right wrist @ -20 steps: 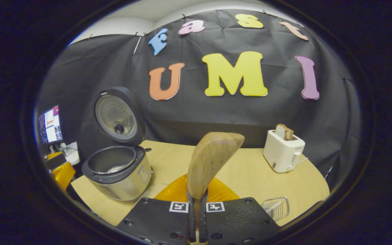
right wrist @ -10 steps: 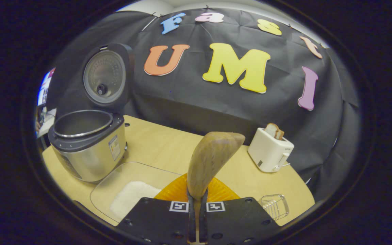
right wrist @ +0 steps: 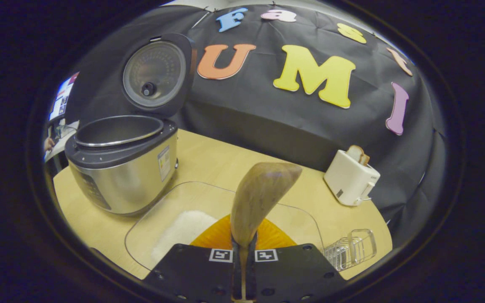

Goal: Close the left gripper, press the button to open the rice cooker; take a wooden spoon from the chopstick holder with the right hand, scoop a spoonful of rice and pour it into the rice cooker, then put the wooden spoon back into the chopstick holder.

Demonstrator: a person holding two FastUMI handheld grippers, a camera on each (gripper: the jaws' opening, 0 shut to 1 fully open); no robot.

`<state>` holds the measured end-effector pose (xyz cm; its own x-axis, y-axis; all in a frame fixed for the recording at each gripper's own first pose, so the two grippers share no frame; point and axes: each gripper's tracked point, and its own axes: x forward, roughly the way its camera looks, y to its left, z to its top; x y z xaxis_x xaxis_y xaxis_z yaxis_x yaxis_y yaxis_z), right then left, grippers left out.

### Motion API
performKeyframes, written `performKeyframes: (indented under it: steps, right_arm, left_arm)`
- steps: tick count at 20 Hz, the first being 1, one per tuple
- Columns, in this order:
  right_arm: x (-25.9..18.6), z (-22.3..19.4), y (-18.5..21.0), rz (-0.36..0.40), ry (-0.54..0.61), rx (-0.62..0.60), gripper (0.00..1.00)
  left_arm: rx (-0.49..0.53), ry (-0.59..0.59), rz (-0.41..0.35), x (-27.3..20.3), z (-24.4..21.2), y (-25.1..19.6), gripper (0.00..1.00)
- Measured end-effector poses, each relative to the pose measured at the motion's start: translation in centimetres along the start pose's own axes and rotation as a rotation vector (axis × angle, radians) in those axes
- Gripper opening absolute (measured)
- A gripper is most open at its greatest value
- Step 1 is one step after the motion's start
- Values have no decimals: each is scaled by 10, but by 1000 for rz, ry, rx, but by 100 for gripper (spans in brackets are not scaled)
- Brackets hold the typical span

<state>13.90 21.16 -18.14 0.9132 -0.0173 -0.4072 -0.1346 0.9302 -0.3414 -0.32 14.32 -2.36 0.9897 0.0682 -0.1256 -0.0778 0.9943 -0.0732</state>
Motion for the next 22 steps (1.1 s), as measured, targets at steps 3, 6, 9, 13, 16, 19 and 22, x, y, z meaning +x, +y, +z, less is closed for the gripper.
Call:
performKeyframes:
  steps: [3, 6, 9, 13, 16, 19, 22]
  right_arm:
    - [-2, 0, 12, 29, 13, 34, 4]
    - [-7, -1, 20, 72, 41, 112, 4]
    - [-7, -3, 11, 76, 56, 220, 4]
    - [-7, -8, -2, 96, 90, 412, 4]
    - [-5, -9, -9, 120, 88, 494, 4]
    - [-3, -13, -14, 157, 100, 595, 4]
    - [-1, -17, -17, 188, 111, 683, 4]
  left_arm:
    - [-6, 4, -7, 1, -1, -1, 88]
    - [-10, 10, -6, 1, -3, 0, 88]
    - [-13, 11, -6, 1, -3, 1, 88]
    - [-16, 16, -9, 3, -4, -1, 88]
    - [-15, 20, -14, 4, -6, -3, 88]
    - [-14, 26, -19, 6, -7, -7, 88]
    - [-11, 25, -26, 4, -7, -10, 88]
